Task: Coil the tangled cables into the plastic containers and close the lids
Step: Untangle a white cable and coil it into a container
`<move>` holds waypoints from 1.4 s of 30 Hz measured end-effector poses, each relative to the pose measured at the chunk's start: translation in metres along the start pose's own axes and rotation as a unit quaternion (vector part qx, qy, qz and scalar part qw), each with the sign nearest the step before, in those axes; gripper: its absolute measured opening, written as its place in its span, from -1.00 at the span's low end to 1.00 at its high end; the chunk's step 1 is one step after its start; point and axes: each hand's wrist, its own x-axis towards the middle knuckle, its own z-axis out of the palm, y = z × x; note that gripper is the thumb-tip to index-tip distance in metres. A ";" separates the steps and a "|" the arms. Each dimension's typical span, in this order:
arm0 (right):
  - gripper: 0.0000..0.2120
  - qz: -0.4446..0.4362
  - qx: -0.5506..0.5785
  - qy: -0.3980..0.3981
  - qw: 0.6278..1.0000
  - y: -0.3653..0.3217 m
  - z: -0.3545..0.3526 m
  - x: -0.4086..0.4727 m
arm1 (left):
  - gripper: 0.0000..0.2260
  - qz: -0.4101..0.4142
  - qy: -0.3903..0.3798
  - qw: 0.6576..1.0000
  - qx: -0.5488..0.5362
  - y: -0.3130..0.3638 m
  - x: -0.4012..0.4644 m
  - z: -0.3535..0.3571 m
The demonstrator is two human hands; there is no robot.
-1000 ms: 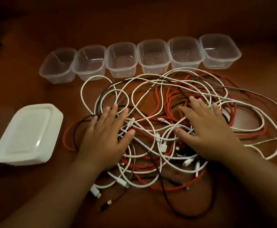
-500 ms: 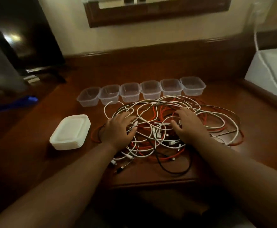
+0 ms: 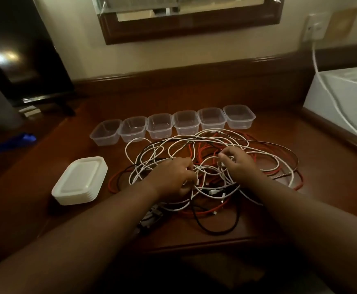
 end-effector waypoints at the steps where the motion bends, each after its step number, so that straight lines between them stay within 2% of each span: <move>1: -0.90 -0.001 0.029 0.018 0.999 -0.002 -0.006 -0.001 | -0.87 -0.003 0.009 1.000 -0.012 0.000 0.001 -0.001; 5: -0.85 -0.036 0.038 0.099 0.994 -0.009 -0.036 -0.012 | -0.84 -0.097 0.095 0.981 -0.140 0.006 0.004 -0.012; 9: -0.77 -0.021 0.046 0.087 0.995 -0.019 -0.059 -0.024 | -0.90 -0.167 0.164 0.937 -0.258 0.020 0.013 -0.028; 11: -0.74 -0.005 0.065 0.042 0.997 -0.027 -0.068 -0.028 | -0.88 -0.199 0.181 0.912 -0.311 0.028 0.020 -0.037; 14: -0.80 0.018 0.091 -0.125 0.988 -0.038 -0.076 -0.035 | -0.88 -0.257 0.194 0.872 -0.368 0.039 0.030 -0.048; 15: -0.82 0.010 0.054 -0.158 0.986 -0.041 -0.077 -0.037 | -0.87 -0.271 0.193 0.857 -0.395 0.043 0.034 -0.051; 16: -0.85 -0.009 -0.006 -0.157 0.988 -0.041 -0.077 -0.038 | -0.87 -0.279 0.190 0.840 -0.426 0.048 0.037 -0.053; 18: -0.83 -0.053 -0.093 -0.093 0.990 -0.042 -0.077 -0.038 | -0.86 -0.286 0.184 0.793 -0.505 0.057 0.040 -0.058; 19: -0.79 -0.065 -0.090 -0.056 0.992 -0.044 -0.077 -0.039 | -0.83 -0.289 0.184 0.758 -0.554 0.059 0.041 -0.060; 22: -0.78 -0.062 0.033 0.012 0.997 -0.049 -0.084 -0.038 | -0.70 -0.314 0.190 0.638 -0.676 0.064 0.047 -0.062; 23: -0.79 -0.053 0.091 0.022 0.994 -0.052 -0.088 -0.037 | -0.69 -0.326 0.189 0.611 -0.696 0.064 0.050 -0.060; 24: -0.79 -0.045 0.146 0.028 0.988 -0.056 -0.091 -0.037 | -0.69 -0.336 0.184 0.601 -0.701 0.064 0.053 -0.058; 25: -0.77 -0.038 0.191 0.030 0.980 -0.061 -0.095 -0.037 | -0.71 -0.343 0.172 0.619 -0.686 0.064 0.057 -0.055; 27: -0.73 -0.038 0.234 0.031 0.971 -0.071 -0.102 -0.037 | -0.75 -0.331 0.131 0.708 -0.610 0.065 0.067 -0.048; 29: -0.71 -0.043 0.258 0.035 0.965 -0.080 -0.105 -0.037 | -0.73 -0.284 0.084 0.793 -0.533 0.068 0.079 -0.040; 31: -0.69 -0.044 0.273 0.039 0.960 -0.085 -0.108 -0.037 | -0.64 -0.239 0.054 0.842 -0.481 0.070 0.091 -0.031; 35: -0.64 -0.028 0.323 0.063 0.944 -0.096 -0.113 -0.039 | -0.67 -0.205 0.065 0.909 -0.356 0.071 0.116 -0.014; 39: -0.62 0.023 0.483 0.040 0.874 -0.100 -0.119 -0.039 | -0.80 -0.228 0.085 0.928 -0.282 0.059 0.127 -0.003; 41: -0.61 0.036 0.517 0.043 0.854 -0.097 -0.120 -0.036 | -0.88 -0.228 0.072 0.943 -0.233 0.052 0.128 -0.001; 42: -0.63 0.046 0.512 0.047 0.856 -0.097 -0.121 -0.034 | -0.89 -0.225 0.070 0.949 -0.208 0.050 0.127 0.000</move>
